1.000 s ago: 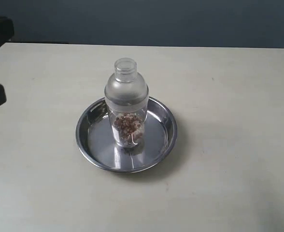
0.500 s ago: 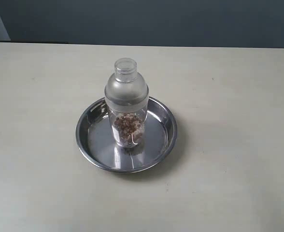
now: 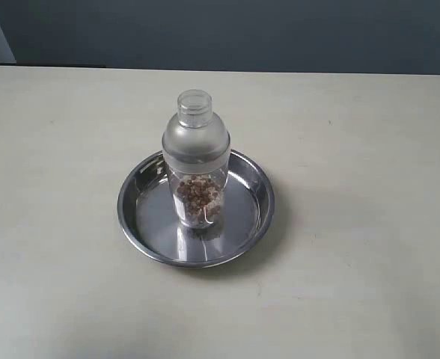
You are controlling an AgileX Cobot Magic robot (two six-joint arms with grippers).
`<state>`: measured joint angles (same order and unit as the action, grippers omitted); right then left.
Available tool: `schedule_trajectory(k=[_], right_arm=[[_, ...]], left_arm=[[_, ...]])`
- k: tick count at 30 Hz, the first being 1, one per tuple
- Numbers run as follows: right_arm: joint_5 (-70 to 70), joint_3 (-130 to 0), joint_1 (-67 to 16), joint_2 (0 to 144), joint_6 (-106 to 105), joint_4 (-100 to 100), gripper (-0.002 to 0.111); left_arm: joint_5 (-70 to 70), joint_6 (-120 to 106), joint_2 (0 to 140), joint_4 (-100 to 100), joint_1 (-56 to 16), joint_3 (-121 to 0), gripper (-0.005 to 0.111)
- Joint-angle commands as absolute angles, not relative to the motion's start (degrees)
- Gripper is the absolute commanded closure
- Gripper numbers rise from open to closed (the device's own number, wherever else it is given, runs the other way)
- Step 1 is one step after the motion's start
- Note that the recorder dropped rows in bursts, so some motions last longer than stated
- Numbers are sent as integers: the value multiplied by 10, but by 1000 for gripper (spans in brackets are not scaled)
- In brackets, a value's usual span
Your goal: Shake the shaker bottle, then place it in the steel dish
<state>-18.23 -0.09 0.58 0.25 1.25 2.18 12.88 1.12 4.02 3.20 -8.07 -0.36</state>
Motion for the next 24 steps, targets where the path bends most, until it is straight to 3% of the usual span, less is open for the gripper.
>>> schedule_trajectory(k=[1, 24], right_arm=[[-176, 0, 5, 0, 11, 20, 109], [-176, 0, 5, 0, 11, 20, 109]], left_arm=[[133, 10, 36, 38, -79, 0, 106], [120, 9, 0, 38, -79, 0, 106]])
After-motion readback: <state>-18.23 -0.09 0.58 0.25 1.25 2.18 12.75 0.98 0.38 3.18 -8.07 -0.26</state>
